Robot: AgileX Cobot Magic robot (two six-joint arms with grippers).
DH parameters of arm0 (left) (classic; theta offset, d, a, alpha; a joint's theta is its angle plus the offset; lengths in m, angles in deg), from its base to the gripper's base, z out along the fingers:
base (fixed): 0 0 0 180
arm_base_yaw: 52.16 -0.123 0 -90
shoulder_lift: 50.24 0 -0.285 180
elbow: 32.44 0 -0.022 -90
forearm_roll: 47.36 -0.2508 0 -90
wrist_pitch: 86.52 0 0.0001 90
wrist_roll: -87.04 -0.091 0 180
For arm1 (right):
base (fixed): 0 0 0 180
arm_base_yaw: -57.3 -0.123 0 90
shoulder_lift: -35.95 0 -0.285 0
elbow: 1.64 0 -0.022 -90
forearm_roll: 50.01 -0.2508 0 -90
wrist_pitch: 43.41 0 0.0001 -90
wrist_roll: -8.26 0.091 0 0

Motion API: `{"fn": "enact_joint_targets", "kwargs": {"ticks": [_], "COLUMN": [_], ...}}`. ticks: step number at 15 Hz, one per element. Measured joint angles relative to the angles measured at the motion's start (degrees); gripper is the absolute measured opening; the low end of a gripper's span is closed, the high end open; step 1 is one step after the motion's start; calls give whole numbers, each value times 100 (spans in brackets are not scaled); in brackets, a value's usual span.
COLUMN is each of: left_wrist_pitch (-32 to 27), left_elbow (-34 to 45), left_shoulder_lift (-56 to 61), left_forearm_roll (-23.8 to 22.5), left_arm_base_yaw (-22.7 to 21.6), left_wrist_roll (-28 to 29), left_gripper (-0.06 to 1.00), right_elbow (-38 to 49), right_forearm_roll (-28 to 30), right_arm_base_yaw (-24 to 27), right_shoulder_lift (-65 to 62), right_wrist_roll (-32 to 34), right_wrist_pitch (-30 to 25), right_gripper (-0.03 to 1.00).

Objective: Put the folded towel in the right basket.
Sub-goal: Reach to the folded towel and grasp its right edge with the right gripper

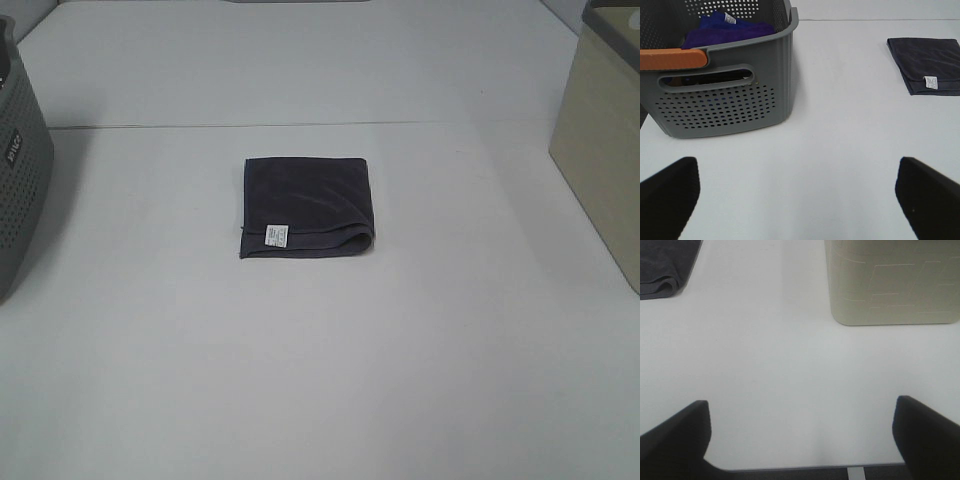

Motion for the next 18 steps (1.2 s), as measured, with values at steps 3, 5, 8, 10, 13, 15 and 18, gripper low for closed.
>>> {"fn": "enact_joint_targets", "kwargs": {"ticks": [3,5,8,10,13,15,18], "left_wrist_pitch": [0,0,0,0,0,0,0], "left_elbow": [0,0,0,0,0,0,0], "left_shoulder_lift": [0,0,0,0,0,0,0], "left_forearm_roll": [0,0,0,0,0,0,0], "left_arm_base_yaw": [0,0,0,0,0,0,0], "left_wrist_roll": [0,0,0,0,0,0,0], "left_gripper": [99,99,99,99,99,99,99], "right_elbow": [0,0,0,0,0,0,0], "right_forearm_roll": [0,0,0,0,0,0,0], "right_arm_base_yaw": [0,0,0,0,0,0,0], "right_shoulder_lift": [0,0,0,0,0,0,0], "right_wrist_roll": [0,-17,-40,-46,-57,-92,-143], "right_wrist_pitch": [0,0,0,0,0,0,6], "right_gripper": [94,94,94,94,94,94,94]}}
